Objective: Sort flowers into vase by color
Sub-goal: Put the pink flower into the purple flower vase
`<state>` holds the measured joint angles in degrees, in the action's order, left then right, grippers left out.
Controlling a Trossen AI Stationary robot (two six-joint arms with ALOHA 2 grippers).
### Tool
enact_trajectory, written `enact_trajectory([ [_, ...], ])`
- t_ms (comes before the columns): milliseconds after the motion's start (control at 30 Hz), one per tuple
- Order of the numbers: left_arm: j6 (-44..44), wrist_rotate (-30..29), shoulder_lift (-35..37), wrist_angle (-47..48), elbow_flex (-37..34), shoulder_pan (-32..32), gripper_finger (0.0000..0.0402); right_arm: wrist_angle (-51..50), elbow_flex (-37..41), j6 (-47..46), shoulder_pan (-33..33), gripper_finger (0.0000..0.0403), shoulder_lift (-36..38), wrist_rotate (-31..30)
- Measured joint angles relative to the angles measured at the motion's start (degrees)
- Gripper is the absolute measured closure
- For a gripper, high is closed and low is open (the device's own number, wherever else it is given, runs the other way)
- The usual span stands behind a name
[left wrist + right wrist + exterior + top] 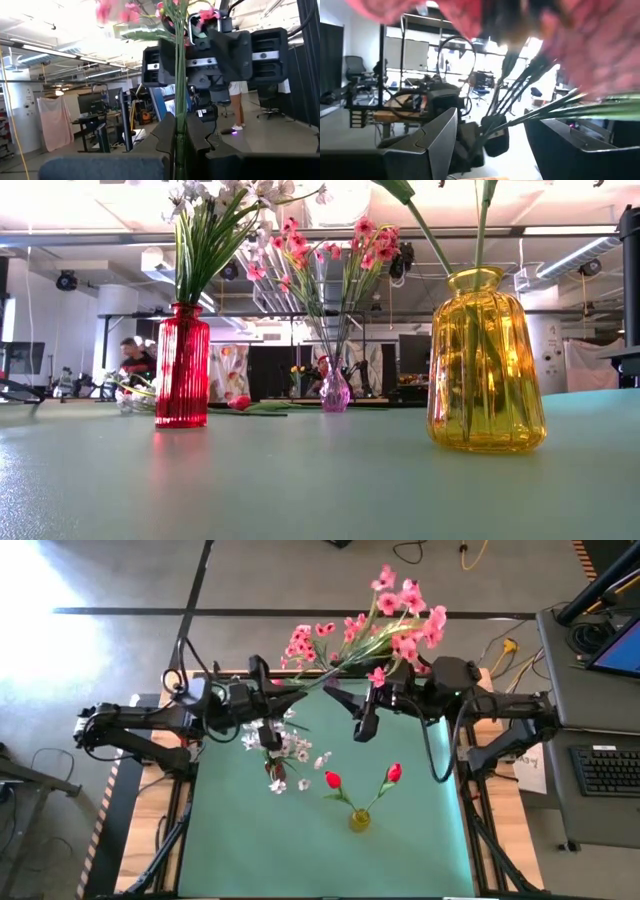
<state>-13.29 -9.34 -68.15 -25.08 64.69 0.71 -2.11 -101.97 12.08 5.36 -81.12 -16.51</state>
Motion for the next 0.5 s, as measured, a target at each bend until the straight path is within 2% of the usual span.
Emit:
enact_trajectory([
  [333,0.56,-0.1,-2.39,-2.03,0.04,0.0,0.0401,0.02,0.2,0.55,-1.88,0.0183,-0.77,-1.59],
  [500,0.56,-0.12,-3.4,-1.97,0.04,0.0,0.0401,-0.13,0.31,1.49,-1.81,0.0214,-1.03,-1.53],
])
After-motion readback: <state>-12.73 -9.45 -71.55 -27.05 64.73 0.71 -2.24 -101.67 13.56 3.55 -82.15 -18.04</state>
